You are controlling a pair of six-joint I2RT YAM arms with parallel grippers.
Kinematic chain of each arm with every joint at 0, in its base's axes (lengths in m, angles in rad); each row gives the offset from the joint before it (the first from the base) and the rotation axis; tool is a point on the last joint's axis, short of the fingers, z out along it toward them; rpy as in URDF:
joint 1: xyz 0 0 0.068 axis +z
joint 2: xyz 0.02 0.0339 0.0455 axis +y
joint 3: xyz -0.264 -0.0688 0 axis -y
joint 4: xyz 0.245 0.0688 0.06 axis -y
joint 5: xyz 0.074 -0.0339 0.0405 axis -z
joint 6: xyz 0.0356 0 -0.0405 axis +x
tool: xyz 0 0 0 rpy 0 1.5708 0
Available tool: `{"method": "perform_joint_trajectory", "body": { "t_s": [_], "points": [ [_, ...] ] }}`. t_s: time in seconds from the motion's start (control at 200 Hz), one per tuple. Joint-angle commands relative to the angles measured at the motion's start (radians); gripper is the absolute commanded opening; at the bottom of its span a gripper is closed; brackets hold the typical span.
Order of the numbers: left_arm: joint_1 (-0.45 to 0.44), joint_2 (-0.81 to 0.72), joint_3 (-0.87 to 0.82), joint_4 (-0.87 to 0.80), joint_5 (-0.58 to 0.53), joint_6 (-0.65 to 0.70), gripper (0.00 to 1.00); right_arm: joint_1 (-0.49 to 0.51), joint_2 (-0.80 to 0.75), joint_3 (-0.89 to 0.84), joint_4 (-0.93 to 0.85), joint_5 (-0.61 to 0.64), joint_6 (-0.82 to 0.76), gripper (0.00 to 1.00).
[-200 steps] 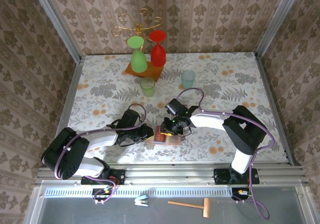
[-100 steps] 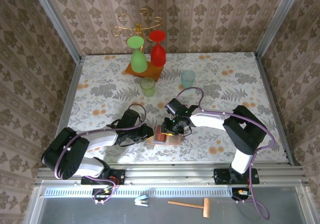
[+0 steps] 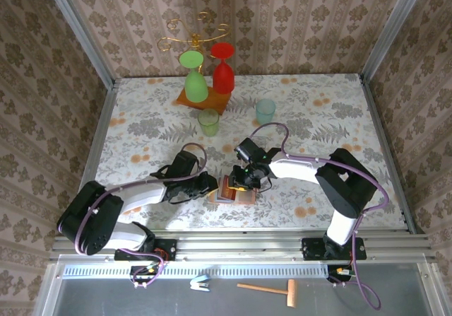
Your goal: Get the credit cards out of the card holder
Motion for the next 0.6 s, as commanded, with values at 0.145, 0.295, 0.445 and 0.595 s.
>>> {"method": "perform_joint_trajectory", "body": {
  "t_s": [0.145, 0.295, 0.445, 0.595],
  "points": [
    [0.006, -0.049, 0.074, -0.074, -0.011, 0.032, 0.16, -0.003, -0.069, -0.040, 0.022, -0.019, 0.040, 0.25],
    [0.006, -0.049, 0.084, -0.084, -0.021, 0.037, 0.16, -0.003, -0.082, -0.043, 0.014, -0.011, 0.039, 0.25],
    [0.003, -0.010, 0.088, -0.043, 0.004, 0.027, 0.15, -0.003, -0.083, -0.046, 0.010, -0.008, 0.041, 0.25],
    [-0.011, 0.038, 0.091, -0.013, 0.016, 0.028, 0.15, -0.003, -0.082, -0.047, 0.009, -0.001, 0.043, 0.25]
  ]
}}
